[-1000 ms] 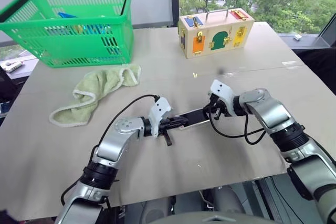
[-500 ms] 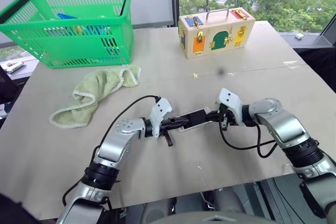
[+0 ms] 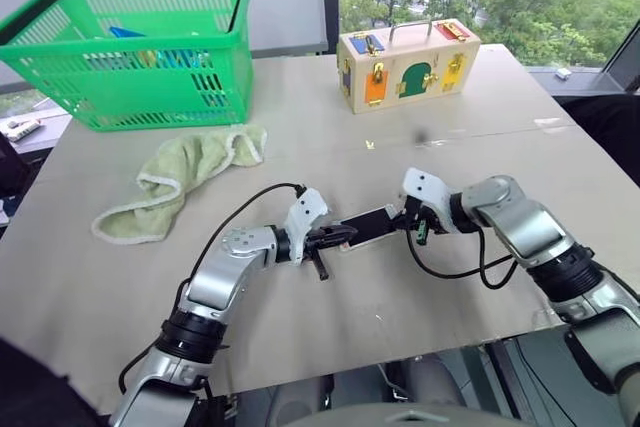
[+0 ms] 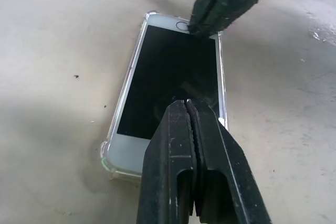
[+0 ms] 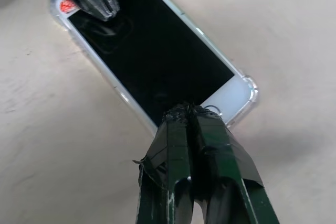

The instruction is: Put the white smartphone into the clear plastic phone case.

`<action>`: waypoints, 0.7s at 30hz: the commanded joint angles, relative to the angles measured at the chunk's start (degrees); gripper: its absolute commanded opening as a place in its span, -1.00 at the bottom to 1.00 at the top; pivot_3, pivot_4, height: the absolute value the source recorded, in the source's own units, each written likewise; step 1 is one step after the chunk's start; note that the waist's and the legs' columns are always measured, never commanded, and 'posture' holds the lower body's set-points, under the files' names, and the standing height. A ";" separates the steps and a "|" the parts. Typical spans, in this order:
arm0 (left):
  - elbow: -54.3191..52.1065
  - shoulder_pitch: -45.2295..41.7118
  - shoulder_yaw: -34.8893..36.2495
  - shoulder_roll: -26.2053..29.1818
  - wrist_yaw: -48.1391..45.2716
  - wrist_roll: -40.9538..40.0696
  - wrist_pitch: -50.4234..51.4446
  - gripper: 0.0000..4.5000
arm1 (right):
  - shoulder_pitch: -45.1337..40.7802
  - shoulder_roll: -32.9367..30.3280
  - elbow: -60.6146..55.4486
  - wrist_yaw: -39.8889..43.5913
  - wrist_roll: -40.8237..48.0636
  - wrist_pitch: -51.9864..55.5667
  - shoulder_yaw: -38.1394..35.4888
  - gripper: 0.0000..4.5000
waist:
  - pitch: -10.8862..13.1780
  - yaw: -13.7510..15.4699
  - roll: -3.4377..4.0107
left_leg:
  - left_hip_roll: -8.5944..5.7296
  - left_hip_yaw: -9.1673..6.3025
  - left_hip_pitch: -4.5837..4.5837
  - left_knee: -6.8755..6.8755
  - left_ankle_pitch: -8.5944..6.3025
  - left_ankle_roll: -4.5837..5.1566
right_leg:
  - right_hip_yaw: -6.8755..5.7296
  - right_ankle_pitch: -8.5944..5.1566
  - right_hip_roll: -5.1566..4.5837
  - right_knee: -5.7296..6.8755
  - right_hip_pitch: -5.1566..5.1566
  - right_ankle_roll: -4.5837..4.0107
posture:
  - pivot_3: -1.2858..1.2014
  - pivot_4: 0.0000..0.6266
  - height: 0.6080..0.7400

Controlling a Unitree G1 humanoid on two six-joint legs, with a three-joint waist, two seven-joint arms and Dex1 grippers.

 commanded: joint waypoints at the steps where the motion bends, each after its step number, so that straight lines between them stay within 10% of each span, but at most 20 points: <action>1: -0.66 0.74 2.12 -1.39 0.63 -1.98 -0.55 -0.98 | 7.23 1.40 4.05 -2.89 -0.02 -4.90 -1.46 -1.00 | 0.01 0.10 -0.02 | 0.00 0.00 -0.01 0.00 0.00 0.00 | -0.15 0.00 -0.12 0.00 0.00 0.00 | 0.03 -0.52 1.00; 9: -5.36 1.52 12.66 -5.80 4.94 -11.57 1.06 -1.00 | 15.64 4.33 -9.97 -6.33 9.28 -15.76 -18.56 -0.74 | 1.34 0.02 0.43 | -0.13 0.01 -1.09 0.02 0.18 0.28 | -0.46 0.04 -0.08 0.05 -0.88 0.01 | 0.03 -0.52 1.00; 12: -6.71 1.62 14.25 -5.61 5.34 -13.11 1.61 -0.68 | 17.70 2.97 -13.31 -6.54 9.78 -16.46 -20.10 -0.26 | 1.69 0.21 0.38 | -0.22 0.01 -1.20 0.02 0.18 0.28 | -0.43 0.18 0.10 0.01 -0.92 0.21 | 0.03 -0.52 1.00; 18: -11.04 2.21 15.97 -2.35 4.82 -16.23 5.22 0.56 | 21.74 -0.55 -19.93 -7.51 12.28 -16.08 -25.80 0.99 | 2.25 0.56 0.13 | -0.21 0.01 -1.25 0.02 0.12 0.24 | -0.44 -0.03 0.11 -0.10 -0.91 0.19 | 0.03 -0.52 1.00; 21: -13.66 4.18 16.22 0.36 4.28 -16.07 5.17 0.96 | 25.54 -2.71 -23.18 -8.08 13.67 -16.22 -29.97 1.00 | 2.33 0.78 0.12 | -0.18 0.00 -1.24 0.03 0.12 0.24 | -0.44 -0.06 0.10 -0.10 -0.91 0.15 | 0.03 -0.52 1.00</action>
